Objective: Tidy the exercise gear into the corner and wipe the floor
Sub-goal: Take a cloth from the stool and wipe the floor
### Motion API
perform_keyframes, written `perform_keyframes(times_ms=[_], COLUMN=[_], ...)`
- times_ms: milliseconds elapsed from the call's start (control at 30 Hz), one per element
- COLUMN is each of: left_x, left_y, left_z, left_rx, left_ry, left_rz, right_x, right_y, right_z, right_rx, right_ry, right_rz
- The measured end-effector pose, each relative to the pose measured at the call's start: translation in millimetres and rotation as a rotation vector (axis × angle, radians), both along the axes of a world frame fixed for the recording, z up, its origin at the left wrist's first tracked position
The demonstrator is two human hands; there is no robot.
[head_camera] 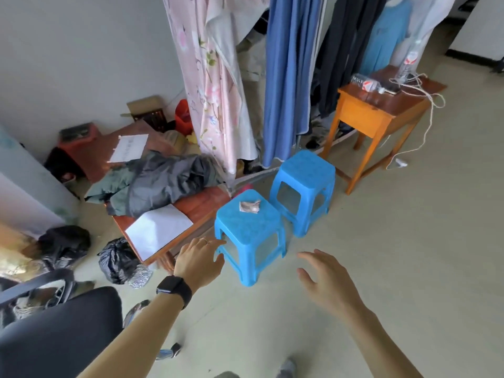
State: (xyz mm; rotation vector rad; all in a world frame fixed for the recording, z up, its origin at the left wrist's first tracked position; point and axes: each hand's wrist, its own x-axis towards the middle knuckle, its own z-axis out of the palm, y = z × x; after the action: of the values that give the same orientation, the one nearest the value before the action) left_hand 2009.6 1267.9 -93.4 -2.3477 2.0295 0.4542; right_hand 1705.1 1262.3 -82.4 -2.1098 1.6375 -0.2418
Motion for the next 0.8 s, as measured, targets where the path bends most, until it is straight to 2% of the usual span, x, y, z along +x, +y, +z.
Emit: perform_keyframes(times_ms=[267, 533, 800], left_x=[44.5, 99.2, 118.7], left_y=[-94.6, -234.5, -329.6], left_z=[-50.3, -162.0, -278.1], left_rx=[0.133, 0.392, 0.466], left_ry=[0.032, 0.091, 0.036], left_rz=[0.075, -0.056, -0.182], right_x=[68.0, 144.7, 192.2], right_y=[-140.2, -246.9, -348.4], right_z=[-41.4, -142.6, -269.3], right_rx=[0.086, 0.339, 0.480], right_ry=[0.029, 0.165, 0.205], right_rz=[0.093, 0.089, 0.027])
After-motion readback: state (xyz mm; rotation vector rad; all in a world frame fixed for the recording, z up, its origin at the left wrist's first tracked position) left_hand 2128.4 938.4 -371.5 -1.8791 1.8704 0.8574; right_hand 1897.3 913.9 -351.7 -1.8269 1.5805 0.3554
